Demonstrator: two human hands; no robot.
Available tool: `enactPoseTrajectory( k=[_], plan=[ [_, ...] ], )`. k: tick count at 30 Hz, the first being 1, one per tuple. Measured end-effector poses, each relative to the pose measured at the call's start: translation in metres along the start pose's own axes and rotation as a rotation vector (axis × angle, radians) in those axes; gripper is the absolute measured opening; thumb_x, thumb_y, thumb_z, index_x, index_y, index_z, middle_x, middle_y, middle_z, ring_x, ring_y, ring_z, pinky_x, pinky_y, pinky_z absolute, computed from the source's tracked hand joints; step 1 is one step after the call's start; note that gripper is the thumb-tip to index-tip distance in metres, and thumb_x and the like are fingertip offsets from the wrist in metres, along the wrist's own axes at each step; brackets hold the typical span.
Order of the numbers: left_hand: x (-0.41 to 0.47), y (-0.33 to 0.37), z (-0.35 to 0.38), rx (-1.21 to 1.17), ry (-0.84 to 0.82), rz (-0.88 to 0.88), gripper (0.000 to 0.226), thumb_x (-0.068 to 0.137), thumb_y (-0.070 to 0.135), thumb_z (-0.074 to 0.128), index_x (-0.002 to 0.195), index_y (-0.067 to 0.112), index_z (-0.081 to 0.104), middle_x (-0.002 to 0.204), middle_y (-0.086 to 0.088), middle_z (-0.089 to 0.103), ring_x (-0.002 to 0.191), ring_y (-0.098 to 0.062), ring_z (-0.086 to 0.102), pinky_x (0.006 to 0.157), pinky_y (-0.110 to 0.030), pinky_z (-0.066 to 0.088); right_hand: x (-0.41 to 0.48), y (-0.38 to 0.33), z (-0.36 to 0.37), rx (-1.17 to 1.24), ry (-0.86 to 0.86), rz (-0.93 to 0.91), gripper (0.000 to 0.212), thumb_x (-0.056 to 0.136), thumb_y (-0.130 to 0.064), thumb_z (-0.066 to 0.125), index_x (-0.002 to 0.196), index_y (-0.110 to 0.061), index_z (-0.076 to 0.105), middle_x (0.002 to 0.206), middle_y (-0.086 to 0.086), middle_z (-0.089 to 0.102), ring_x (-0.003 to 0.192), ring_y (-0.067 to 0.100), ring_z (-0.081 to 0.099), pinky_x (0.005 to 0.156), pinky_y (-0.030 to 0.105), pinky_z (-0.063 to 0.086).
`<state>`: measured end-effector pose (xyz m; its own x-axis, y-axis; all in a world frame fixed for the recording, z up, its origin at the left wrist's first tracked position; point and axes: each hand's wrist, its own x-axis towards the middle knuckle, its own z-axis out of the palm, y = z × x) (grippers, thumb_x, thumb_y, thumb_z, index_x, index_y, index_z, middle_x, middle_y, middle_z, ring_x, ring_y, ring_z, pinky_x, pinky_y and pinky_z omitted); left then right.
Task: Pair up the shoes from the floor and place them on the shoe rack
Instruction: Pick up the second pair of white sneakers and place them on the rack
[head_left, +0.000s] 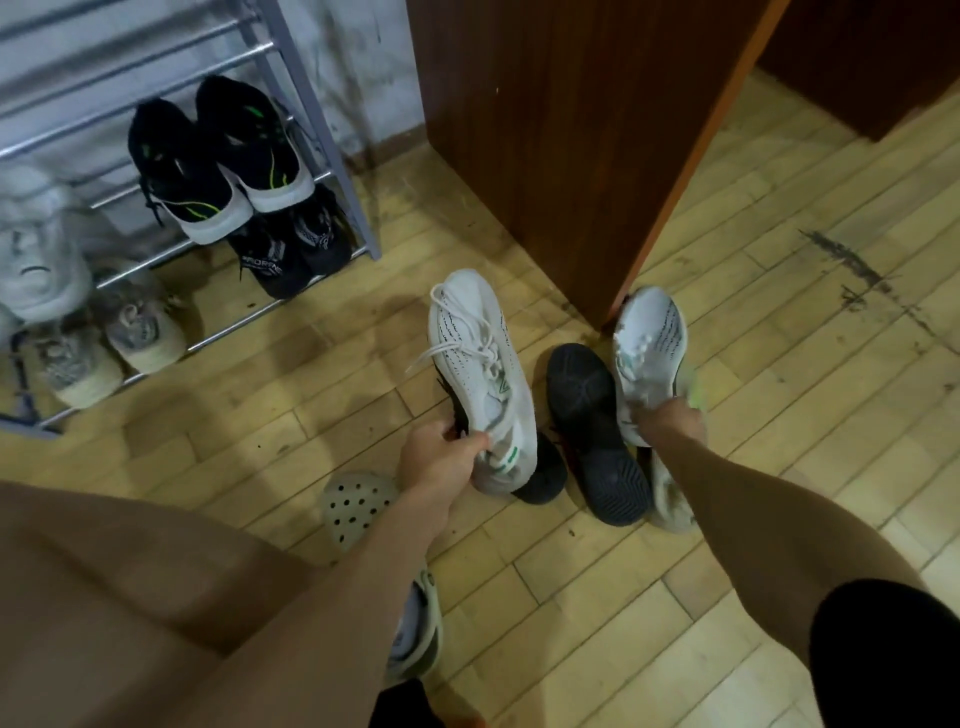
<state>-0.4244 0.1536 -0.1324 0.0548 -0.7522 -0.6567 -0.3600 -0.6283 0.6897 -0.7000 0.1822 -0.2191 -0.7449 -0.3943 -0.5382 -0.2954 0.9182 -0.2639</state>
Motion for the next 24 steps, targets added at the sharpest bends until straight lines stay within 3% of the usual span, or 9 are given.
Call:
enactPoseTrajectory(
  k=[3, 7, 10, 14, 15, 18, 22, 24],
  plan=[
    [-0.006, 0.01, 0.006, -0.045, -0.015, 0.036, 0.015, 0.067, 0.022, 0.076, 0.081, 0.024, 0.072, 0.085, 0.001, 0.075, 0.082, -0.021, 0.071, 0.078, -0.042, 0.059, -0.009, 0.004, -0.019, -0.084, -0.081, -0.104, 0.05, 0.087, -0.039, 0.061, 0.115, 0.003, 0.059, 0.11, 0.021, 0.067, 0.096, 0.036, 0.066, 0.075, 0.039, 0.055],
    [-0.02, 0.018, 0.01, -0.12, -0.005, 0.027, 0.017, 0.071, 0.015, 0.076, 0.069, 0.028, 0.065, 0.081, -0.003, 0.073, 0.077, -0.023, 0.071, 0.066, -0.036, 0.061, -0.028, 0.01, -0.041, -0.06, -0.167, -0.118, 0.049, 0.083, -0.035, 0.069, 0.111, 0.004, 0.061, 0.102, 0.02, 0.066, 0.085, 0.035, 0.068, 0.074, 0.042, 0.06],
    [-0.031, 0.019, 0.01, -0.132, 0.012, 0.025, 0.013, 0.075, 0.018, 0.074, 0.071, 0.025, 0.064, 0.075, 0.0, 0.07, 0.071, -0.016, 0.069, 0.049, -0.023, 0.055, -0.042, 0.018, -0.056, -0.023, -0.176, -0.105, 0.051, 0.076, -0.032, 0.076, 0.109, 0.004, 0.065, 0.105, 0.019, 0.067, 0.095, 0.034, 0.068, 0.079, 0.045, 0.059],
    [-0.04, 0.019, 0.005, -0.181, 0.04, 0.01, 0.008, 0.078, 0.018, 0.072, 0.075, 0.015, 0.066, 0.075, -0.002, 0.068, 0.066, -0.014, 0.065, 0.038, -0.016, 0.047, -0.065, 0.023, -0.077, -0.038, -0.159, -0.122, 0.042, 0.073, -0.029, 0.077, 0.098, 0.004, 0.069, 0.083, 0.013, 0.065, 0.062, 0.027, 0.065, 0.045, 0.032, 0.055],
    [-0.043, 0.019, 0.002, -0.196, 0.046, 0.004, 0.009, 0.077, 0.018, 0.073, 0.074, 0.014, 0.065, 0.075, -0.002, 0.068, 0.065, -0.015, 0.064, 0.038, -0.017, 0.047, -0.071, 0.023, -0.08, -0.05, -0.156, -0.136, 0.042, 0.074, -0.029, 0.077, 0.097, 0.004, 0.069, 0.082, 0.013, 0.065, 0.061, 0.027, 0.065, 0.047, 0.033, 0.055],
    [-0.05, 0.018, -0.007, -0.206, 0.06, 0.013, 0.013, 0.076, 0.018, 0.073, 0.072, 0.014, 0.062, 0.076, -0.003, 0.067, 0.067, -0.016, 0.064, 0.043, -0.021, 0.048, -0.088, 0.021, -0.086, -0.066, -0.14, -0.191, 0.04, 0.074, -0.027, 0.075, 0.101, 0.002, 0.068, 0.094, 0.015, 0.069, 0.085, 0.031, 0.07, 0.073, 0.039, 0.06],
    [-0.057, 0.025, -0.031, -0.139, 0.13, 0.075, 0.019, 0.075, 0.023, 0.073, 0.074, 0.008, 0.061, 0.075, -0.005, 0.063, 0.067, -0.02, 0.061, 0.052, -0.025, 0.049, -0.113, 0.003, -0.087, -0.135, -0.08, -0.374, 0.032, 0.078, -0.016, 0.065, 0.109, -0.009, 0.07, 0.105, 0.01, 0.071, 0.094, 0.023, 0.067, 0.075, 0.03, 0.054],
    [-0.062, 0.033, -0.045, -0.155, 0.146, 0.097, 0.021, 0.075, 0.023, 0.073, 0.072, 0.007, 0.06, 0.069, -0.005, 0.059, 0.06, -0.018, 0.056, 0.047, -0.022, 0.046, -0.126, -0.016, -0.085, -0.159, -0.067, -0.487, 0.03, 0.08, -0.014, 0.057, 0.106, -0.013, 0.072, 0.103, 0.007, 0.072, 0.094, 0.022, 0.066, 0.074, 0.028, 0.053]
  ],
)
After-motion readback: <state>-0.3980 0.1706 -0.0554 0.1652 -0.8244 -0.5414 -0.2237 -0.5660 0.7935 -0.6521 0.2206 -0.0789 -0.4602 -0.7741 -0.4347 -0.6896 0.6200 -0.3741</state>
